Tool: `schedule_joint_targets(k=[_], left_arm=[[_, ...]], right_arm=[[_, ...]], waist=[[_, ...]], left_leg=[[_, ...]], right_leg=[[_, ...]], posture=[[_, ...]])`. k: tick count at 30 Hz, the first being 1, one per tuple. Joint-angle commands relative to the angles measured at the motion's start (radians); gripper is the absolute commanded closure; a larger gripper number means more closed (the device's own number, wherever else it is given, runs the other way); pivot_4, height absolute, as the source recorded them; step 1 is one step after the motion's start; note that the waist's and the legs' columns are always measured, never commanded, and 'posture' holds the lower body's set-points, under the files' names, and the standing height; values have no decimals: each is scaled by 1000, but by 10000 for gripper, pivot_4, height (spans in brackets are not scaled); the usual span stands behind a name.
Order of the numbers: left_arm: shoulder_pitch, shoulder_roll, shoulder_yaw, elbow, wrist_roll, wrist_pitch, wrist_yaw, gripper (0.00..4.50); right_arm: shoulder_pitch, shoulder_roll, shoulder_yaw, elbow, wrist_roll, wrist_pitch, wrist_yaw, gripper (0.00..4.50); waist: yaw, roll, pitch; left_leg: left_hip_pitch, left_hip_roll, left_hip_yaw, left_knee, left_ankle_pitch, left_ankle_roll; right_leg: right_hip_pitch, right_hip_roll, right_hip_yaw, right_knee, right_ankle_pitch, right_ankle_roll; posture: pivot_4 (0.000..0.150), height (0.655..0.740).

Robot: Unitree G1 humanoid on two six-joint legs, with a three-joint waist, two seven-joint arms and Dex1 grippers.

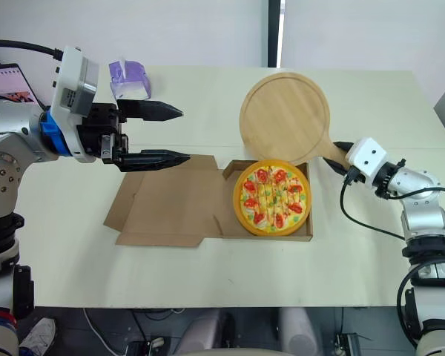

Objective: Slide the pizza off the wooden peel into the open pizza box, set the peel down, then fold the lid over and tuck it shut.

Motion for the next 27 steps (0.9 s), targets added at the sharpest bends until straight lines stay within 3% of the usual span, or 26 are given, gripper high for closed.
schedule_joint_targets(k=[1,7,10,19,27], left_arm=[[-20,12,7,-5,2,-21,-12,0],[-28,-3,-3,5,9,-35,-23,0],[-41,-20,-18,17,11,-52,-28,0],[-135,-170,-68,67,17,-119,-14,0],[-162,-316,-147,90,52,-183,-25,0]], right_arm=[[-67,-30,-56,-6,13,-31,-43,28709],[-73,-59,-85,-50,53,36,-37,28710],[-22,-78,-128,-132,111,167,-25,28710],[431,-157,-434,-657,347,904,-116,28710],[695,-50,-685,-945,452,1300,-277,28710]], waist=[[0,0,0],[1,0,0],[2,0,0],[43,0,0],[37,0,0]], left_leg=[[0,0,0,0,0,0],[0,0,0,0,0,0],[0,0,0,0,0,0],[-1,0,-1,0,0,1],[1,1,0,0,-2,5]], right_leg=[[0,0,0,0,0,0],[0,0,0,0,0,0],[0,0,0,0,0,0],[0,0,-1,-1,0,0],[5,2,2,-1,0,0]], posture=[[1500,7400],[1500,7400],[1500,7400],[1500,7400],[1500,7400]])
